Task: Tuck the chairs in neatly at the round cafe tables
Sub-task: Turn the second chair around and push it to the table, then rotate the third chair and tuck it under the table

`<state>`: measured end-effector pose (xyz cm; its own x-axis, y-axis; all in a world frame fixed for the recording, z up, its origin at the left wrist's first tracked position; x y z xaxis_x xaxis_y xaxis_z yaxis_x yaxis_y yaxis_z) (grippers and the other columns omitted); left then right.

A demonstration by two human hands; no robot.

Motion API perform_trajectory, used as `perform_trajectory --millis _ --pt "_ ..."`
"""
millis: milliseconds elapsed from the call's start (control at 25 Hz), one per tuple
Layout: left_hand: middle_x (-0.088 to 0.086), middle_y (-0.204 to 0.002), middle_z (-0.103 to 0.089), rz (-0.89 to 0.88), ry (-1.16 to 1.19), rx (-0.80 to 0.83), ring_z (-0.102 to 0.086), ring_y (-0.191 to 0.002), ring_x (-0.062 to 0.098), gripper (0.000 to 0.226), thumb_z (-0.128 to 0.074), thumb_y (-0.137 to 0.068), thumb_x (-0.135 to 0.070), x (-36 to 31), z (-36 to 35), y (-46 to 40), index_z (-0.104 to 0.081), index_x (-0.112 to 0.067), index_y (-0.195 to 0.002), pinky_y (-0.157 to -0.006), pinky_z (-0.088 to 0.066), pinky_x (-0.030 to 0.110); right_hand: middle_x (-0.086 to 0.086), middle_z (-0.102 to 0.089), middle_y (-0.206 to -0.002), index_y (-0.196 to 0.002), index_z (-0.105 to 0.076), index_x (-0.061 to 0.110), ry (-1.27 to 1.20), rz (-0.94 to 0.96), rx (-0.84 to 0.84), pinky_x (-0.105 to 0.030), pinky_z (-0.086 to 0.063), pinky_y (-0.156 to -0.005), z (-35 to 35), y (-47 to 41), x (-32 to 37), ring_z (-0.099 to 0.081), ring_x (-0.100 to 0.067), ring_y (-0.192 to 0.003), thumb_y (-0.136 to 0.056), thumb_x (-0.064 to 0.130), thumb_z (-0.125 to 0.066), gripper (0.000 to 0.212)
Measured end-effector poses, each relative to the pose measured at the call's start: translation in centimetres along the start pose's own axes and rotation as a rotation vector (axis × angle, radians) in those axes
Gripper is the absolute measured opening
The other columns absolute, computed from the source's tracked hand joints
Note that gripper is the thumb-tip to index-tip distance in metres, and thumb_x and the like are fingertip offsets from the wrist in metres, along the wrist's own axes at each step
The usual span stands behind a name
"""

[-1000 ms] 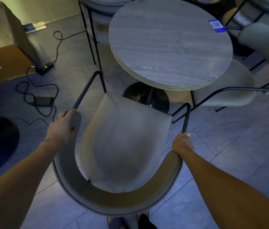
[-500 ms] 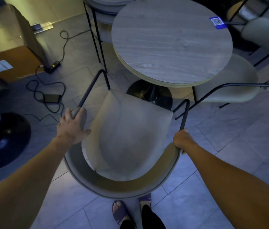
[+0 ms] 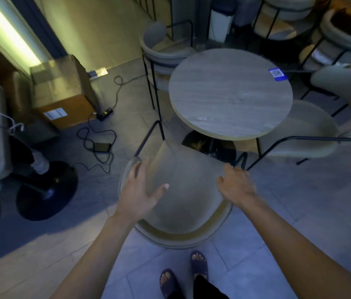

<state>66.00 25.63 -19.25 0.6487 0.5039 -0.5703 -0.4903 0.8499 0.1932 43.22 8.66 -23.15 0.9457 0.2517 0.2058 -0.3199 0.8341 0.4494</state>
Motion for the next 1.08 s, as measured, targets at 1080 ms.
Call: perform_trajectory --millis 1080 --pt "-0.017 -0.145 -0.038 -0.081 0.235 -0.324 -0.035 -0.131 -0.003 0.08 -0.058 -0.082 -0.065 1.7 17.1 17.0 -0.026 -0.035 -0.149 -0.097 -0.029 0.016 -0.005 -0.062 -0.117 -0.131 -0.054 0.02 -0.296 0.337 -0.144 -0.035 -0.046 -0.084 6.7 18.3 18.1 -0.057 -0.023 -0.108 -0.098 0.042 -0.048 0.04"
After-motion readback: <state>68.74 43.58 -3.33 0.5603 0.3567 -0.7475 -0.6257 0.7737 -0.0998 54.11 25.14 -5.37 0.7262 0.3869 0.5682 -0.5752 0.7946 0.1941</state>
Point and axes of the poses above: each hand's wrist, its own y-axis away from the middle knuckle, its own z-axis out of the back of the hand, x = y × z, the point moved 7 cm from there along -y, towards the middle knuckle
